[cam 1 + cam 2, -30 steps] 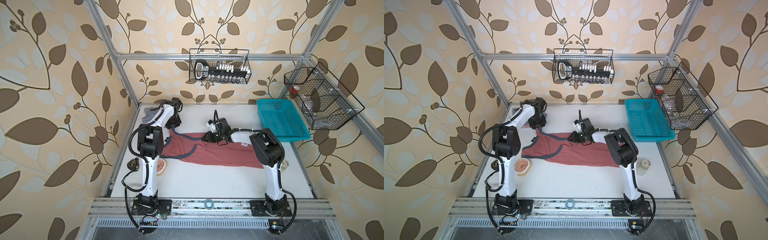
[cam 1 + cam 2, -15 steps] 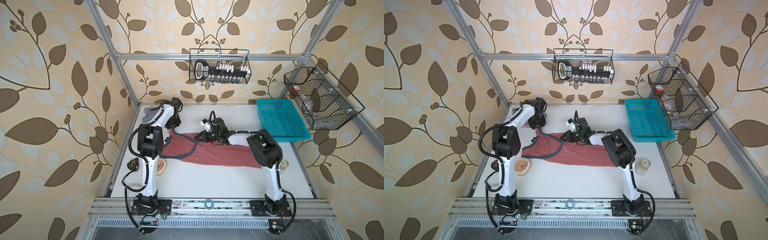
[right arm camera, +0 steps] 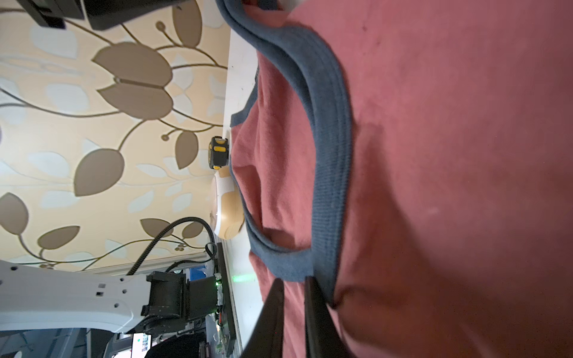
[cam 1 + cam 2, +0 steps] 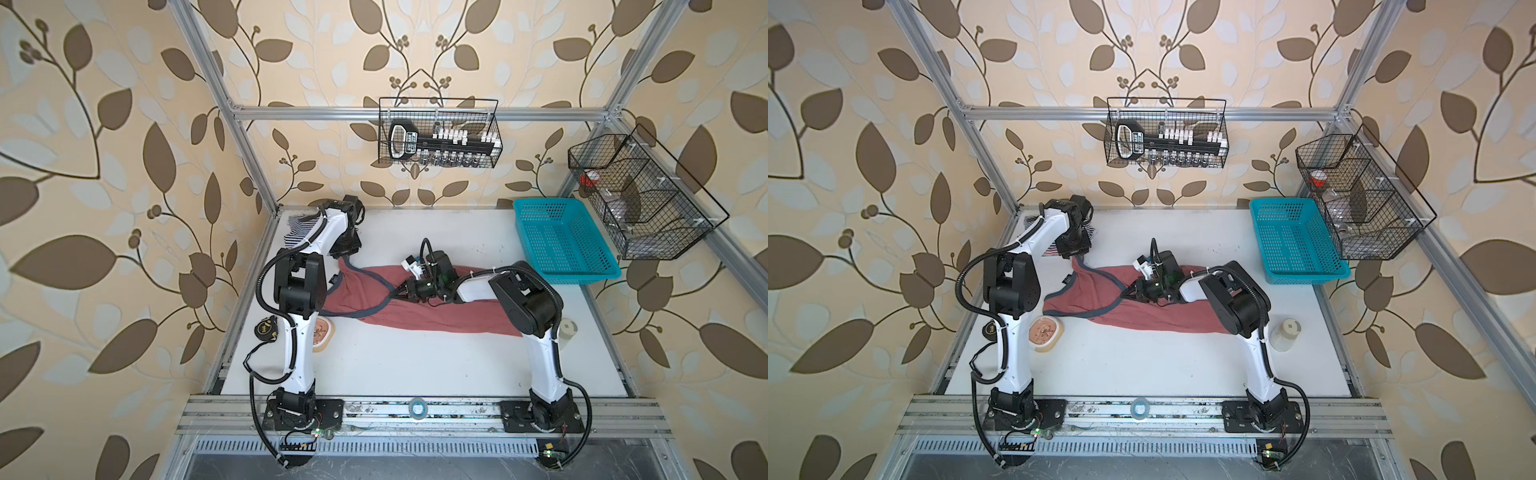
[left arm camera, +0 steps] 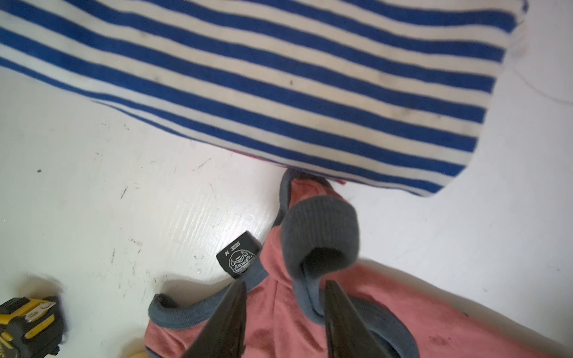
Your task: Fold and stack the tank tops
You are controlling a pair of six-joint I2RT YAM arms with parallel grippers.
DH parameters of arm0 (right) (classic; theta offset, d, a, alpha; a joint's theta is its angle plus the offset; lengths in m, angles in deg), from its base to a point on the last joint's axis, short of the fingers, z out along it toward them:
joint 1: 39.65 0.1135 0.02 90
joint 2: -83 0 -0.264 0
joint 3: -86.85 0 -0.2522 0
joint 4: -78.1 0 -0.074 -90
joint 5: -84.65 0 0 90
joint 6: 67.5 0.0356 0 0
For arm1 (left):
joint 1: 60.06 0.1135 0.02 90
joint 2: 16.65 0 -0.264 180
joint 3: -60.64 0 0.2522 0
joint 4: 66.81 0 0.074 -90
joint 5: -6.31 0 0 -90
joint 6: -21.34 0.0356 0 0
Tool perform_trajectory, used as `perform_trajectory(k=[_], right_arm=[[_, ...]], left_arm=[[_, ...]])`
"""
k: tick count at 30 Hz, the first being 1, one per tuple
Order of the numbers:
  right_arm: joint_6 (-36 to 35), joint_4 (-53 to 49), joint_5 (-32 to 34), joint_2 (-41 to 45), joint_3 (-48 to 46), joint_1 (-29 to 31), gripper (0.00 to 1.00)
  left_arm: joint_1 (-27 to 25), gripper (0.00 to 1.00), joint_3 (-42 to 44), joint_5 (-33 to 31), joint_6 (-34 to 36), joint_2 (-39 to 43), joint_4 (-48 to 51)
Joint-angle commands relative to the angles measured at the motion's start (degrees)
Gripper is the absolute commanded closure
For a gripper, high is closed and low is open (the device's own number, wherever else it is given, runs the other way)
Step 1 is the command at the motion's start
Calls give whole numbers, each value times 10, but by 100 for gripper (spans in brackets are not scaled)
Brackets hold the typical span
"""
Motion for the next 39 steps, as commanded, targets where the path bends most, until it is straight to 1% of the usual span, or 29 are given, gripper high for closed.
perform_trajectory(k=[1, 2, 3, 4, 5, 6, 8, 11, 17, 22, 27, 29, 34, 39], right_arm=[[13, 21, -13, 74, -8, -38, 84], [-1, -13, -9, 87, -3, -50, 83], [-32, -67, 2, 108, 5, -60, 82], [-75, -136, 22, 126, 18, -70, 81], [-120, -214, 49, 140, 37, -77, 80], [-160, -278, 79, 148, 54, -83, 79], [-227, -402, 144, 156, 94, -90, 76], [-261, -497, 210, 151, 114, -105, 75], [-275, -553, 304, 132, 100, -117, 76], [-290, -564, 349, 107, 102, -113, 75], [-295, -576, 397, 76, 117, -109, 75], [-297, -589, 419, 63, 123, -109, 75], [-301, -623, 465, 47, 119, -103, 75], [-286, -634, 456, 51, 89, -99, 76]], left_arm=[[3, 55, -13, -7, 1, 62, 24], [3, 55, -8, 4, -1, 68, 20], [1, 55, 1, 19, -3, 76, 13], [-3, 61, 14, 31, -7, 85, 2], [-9, 70, 33, 39, -12, 95, -15], [-15, 74, 48, 46, -15, 101, -29], [-30, 75, 74, 71, -24, 109, -52], [-57, 74, 82, 103, -30, 95, -62], [-114, 73, 54, 129, -28, 21, -54], [-123, 73, 31, 121, -22, -42, -27], [-123, 73, 35, 98, -19, -77, -18], [-122, 73, 24, 90, -20, -98, -14], [-123, 73, -36, 74, -18, -154, 20], [-123, 74, -128, 66, -13, -204, 44]])
